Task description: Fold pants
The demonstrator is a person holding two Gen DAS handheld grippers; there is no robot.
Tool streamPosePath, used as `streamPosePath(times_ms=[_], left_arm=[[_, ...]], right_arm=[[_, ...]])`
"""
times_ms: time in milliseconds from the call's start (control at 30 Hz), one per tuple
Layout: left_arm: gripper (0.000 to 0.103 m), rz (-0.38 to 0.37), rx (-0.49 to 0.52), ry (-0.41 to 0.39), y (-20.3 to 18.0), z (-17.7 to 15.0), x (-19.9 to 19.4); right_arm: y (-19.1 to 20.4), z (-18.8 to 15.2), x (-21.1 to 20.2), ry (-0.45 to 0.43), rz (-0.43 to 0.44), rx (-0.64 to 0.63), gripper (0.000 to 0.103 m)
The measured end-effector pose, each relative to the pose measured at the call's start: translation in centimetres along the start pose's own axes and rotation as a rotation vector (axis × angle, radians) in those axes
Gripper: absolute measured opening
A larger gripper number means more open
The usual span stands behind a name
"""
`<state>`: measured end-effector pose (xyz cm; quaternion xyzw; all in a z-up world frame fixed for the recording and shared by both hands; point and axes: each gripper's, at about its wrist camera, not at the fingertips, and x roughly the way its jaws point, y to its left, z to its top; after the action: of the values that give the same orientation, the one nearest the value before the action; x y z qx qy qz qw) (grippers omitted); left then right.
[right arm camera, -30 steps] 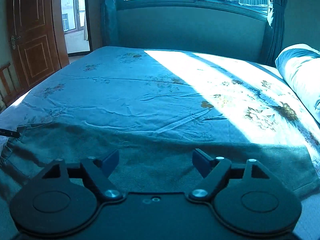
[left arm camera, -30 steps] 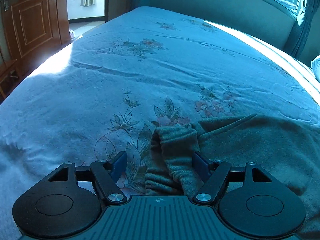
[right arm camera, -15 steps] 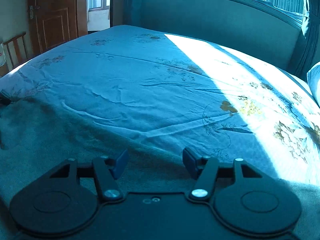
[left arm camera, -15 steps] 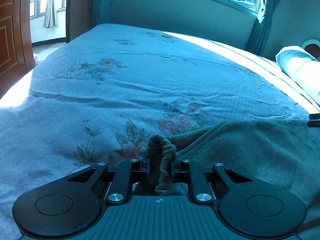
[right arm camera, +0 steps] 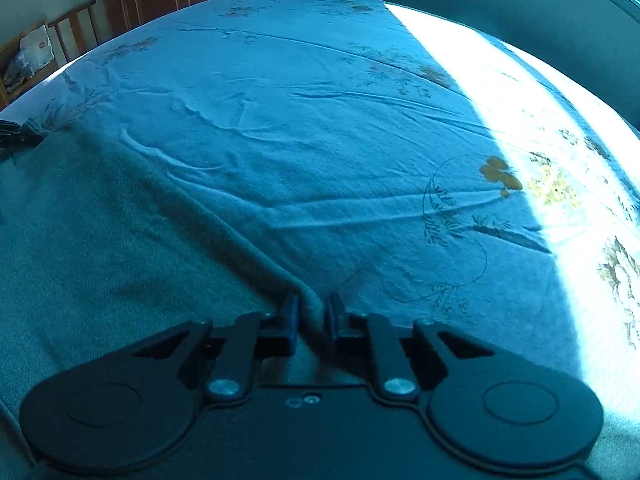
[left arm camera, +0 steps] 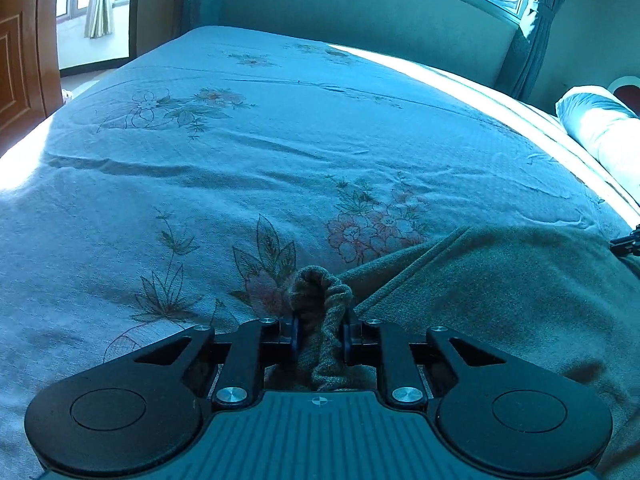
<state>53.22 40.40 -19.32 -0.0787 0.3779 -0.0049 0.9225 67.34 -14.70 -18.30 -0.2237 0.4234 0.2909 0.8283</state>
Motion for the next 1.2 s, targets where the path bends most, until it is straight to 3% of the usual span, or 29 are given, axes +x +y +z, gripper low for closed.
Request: streamPosePath(times_ms=[100, 333, 500, 567, 600, 633, 700, 833, 900, 1000, 1067, 1200], left_arm=[[0.018, -0.008, 0.048, -0.083, -0.4, 0.1, -2.4], [0.017, -0.144, 0.165, -0.280, -0.3, 0.1, -11.2], [0.019, -0.220, 0.229, -0.309, -0.2, -2.9, -16.6], [0.021, -0.211, 0.245, -0.307, 0.0, -5.2, -18.1], [0.026, -0.212, 0.225, -0.300, 0.4, -6.9, -18.8], [0.043, -0.208, 0.191, -0.277, 0.8, -8.4, -19.4], [0.067, -0.169, 0.108, -0.239, 1.9, -11.5, -20.7], [0.068, -0.031, -0.022, -0.168, 2.8, -16.1, -23.0], [0.068, 0.027, -0.135, -0.159, 2.9, -17.6, -24.3], [0.068, 0.046, -0.305, -0.193, 2.8, -18.9, -26.2], [0.068, 0.010, -0.430, -0.237, 2.1, -19.6, -27.1], [0.068, -0.040, -0.542, -0.267, -0.4, -19.5, -26.8]], right_arm=[[0.6, -0.1, -3.2, -0.079, -0.034, 0.021, 0.000], [4.7, -2.8, -15.1, -0.183, -0.025, -0.038, 0.000], [9.8, -7.4, -20.4, -0.151, -0.047, -0.109, 0.000], [11.3, -9.8, -21.1, -0.139, -0.036, -0.095, 0.000], [12.3, -11.4, -21.1, -0.122, -0.044, -0.096, 0.002], [13.3, -13.3, -21.2, -0.125, -0.088, -0.095, 0.004], [14.2, -16.4, -21.9, -0.163, -0.116, -0.002, 0.013], [14.9, -19.5, -23.7, -0.252, -0.130, 0.190, 0.015], [15.0, -20.1, -24.4, -0.305, -0.114, 0.270, 0.018], [15.8, -20.5, -24.4, -0.354, -0.132, 0.306, 0.025], [16.4, -20.5, -24.0, -0.359, -0.157, 0.324, 0.028], [17.1, -20.8, -23.7, -0.374, -0.185, 0.358, 0.029]])
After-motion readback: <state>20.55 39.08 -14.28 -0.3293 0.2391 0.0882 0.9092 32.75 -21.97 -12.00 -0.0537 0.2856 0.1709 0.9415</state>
